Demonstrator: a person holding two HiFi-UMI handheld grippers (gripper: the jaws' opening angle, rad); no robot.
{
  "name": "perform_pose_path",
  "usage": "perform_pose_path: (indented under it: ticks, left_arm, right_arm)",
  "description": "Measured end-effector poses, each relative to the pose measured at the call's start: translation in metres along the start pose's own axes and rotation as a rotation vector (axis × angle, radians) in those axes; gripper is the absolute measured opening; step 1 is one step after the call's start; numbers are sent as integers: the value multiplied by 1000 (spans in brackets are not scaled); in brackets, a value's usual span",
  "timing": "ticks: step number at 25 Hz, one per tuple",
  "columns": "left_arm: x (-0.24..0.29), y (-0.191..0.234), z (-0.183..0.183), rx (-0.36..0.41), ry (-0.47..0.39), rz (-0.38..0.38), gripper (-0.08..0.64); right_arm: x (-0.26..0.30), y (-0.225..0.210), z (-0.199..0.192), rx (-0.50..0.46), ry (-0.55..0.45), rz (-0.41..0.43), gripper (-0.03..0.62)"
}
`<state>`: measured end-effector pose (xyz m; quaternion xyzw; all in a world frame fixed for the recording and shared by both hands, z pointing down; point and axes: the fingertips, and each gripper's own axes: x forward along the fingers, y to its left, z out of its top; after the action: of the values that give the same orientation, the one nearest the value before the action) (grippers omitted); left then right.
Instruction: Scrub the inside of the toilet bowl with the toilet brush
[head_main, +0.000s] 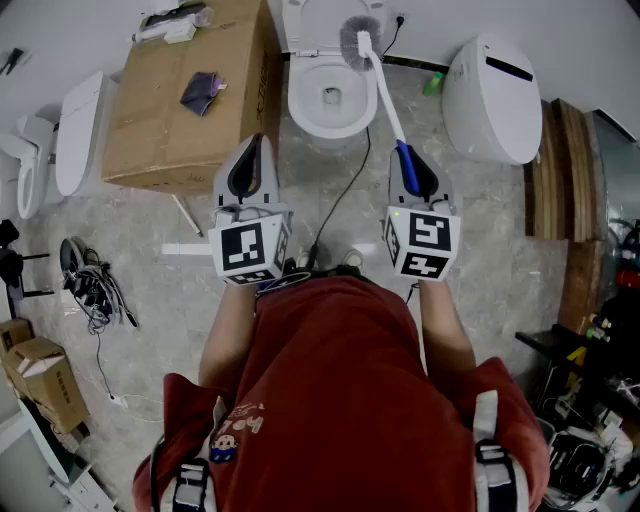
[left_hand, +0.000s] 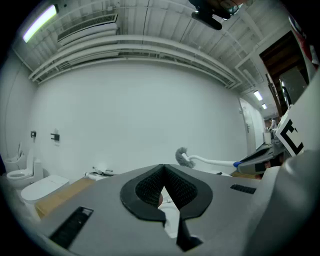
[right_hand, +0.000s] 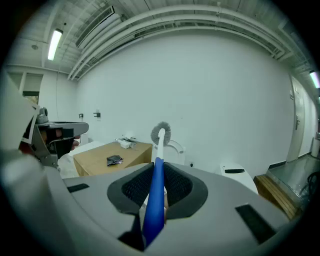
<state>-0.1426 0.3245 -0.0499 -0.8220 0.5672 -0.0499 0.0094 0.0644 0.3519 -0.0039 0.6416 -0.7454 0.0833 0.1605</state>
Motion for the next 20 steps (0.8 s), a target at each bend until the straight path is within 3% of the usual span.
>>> perform_pose_path:
  ticks: [20]
  left_arm:
    - [12,-33,4,31,-5,-33,12]
  right_arm:
    - [0,-17,-14,25,18,6,63]
